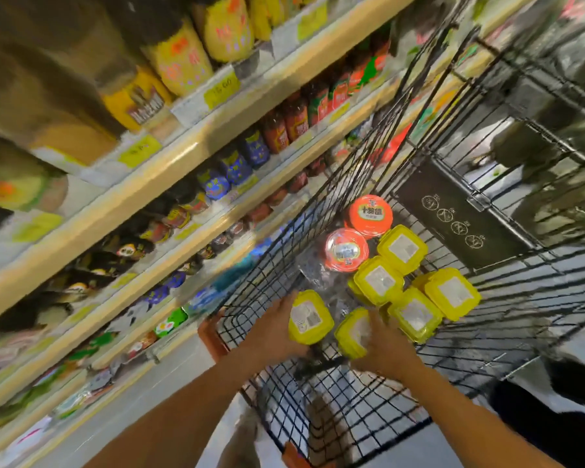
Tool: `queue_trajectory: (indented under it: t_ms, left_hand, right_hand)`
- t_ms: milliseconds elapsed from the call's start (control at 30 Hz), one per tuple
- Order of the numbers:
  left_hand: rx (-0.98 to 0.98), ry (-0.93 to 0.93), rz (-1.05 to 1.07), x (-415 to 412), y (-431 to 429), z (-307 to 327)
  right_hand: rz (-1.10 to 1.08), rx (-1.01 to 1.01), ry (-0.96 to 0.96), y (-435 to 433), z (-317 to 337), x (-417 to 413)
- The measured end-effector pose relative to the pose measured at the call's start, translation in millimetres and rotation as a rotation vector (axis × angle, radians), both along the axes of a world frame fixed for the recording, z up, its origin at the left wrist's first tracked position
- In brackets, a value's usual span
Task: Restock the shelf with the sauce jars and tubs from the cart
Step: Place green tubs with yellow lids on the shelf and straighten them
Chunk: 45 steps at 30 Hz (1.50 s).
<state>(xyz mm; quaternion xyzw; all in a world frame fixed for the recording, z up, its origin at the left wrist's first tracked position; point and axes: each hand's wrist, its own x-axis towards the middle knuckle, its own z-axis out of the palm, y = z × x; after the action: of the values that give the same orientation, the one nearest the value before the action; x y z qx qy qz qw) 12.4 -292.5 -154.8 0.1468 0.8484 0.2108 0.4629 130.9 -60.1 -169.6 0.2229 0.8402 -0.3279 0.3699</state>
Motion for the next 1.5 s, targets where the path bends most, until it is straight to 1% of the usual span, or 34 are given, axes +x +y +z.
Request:
queue_trajectory:
  t_ms: [100,233,300,400,500,567,633,733,833,1000,1100,1200,1267,1400,1500]
  left_hand:
    - [0.095,0.021,0.042,-3,-8,44]
    - [0.352,0.075,0.155,-12,-20,107]
    - [0.411,0.071,0.207,-17,-31,136]
    - [0.495,0.075,0.296,-21,-49,178]
    - [0.574,0.112,0.395,-20,-73,214]
    - [0.636,0.126,0.469,-15,-93,234]
    - [0.663,0.162,0.556,-10,-116,250]
    - [0.705,0.19,0.629,2,-156,274]
    - [0.759,0.232,0.727,25,-202,298]
    - [0.843,0.31,0.885,80,-281,331]
    - [0.909,0.332,0.943,122,-333,346]
    - [0.991,0.336,1.061,170,-385,361]
    - [1.013,0.371,1.086,203,-417,370]
    - [1.006,0.472,1.157,265,-481,383]
    - [1.004,0.513,1.191,311,-527,392]
  right_hand:
    - [-0.032,-0.023,0.135,10,36,-8]
    - [-0.125,-0.128,0.213,24,81,-21]
    - [-0.159,-0.208,0.297,30,105,-31]
    - [-0.221,-0.314,0.378,23,163,-46]
    - [-0.218,-0.363,0.423,14,205,-61]
    - [-0.18,-0.376,0.512,0,229,-73]
    - [-0.147,-0.452,0.572,-15,255,-84]
    - [-0.099,-0.586,0.636,-49,298,-94]
    - [-0.034,-0.667,0.669,-89,332,-98]
    - [0.076,-0.81,0.698,-167,370,-88]
    - [0.145,-0.819,0.696,-224,393,-71]
    - [0.229,-0.852,0.706,-285,409,-46]
    - [0.242,-0.903,0.736,-327,417,-28]
    - [0.264,-1.011,0.645,-409,422,4]
    - [0.311,-1.071,0.622,-463,429,26]
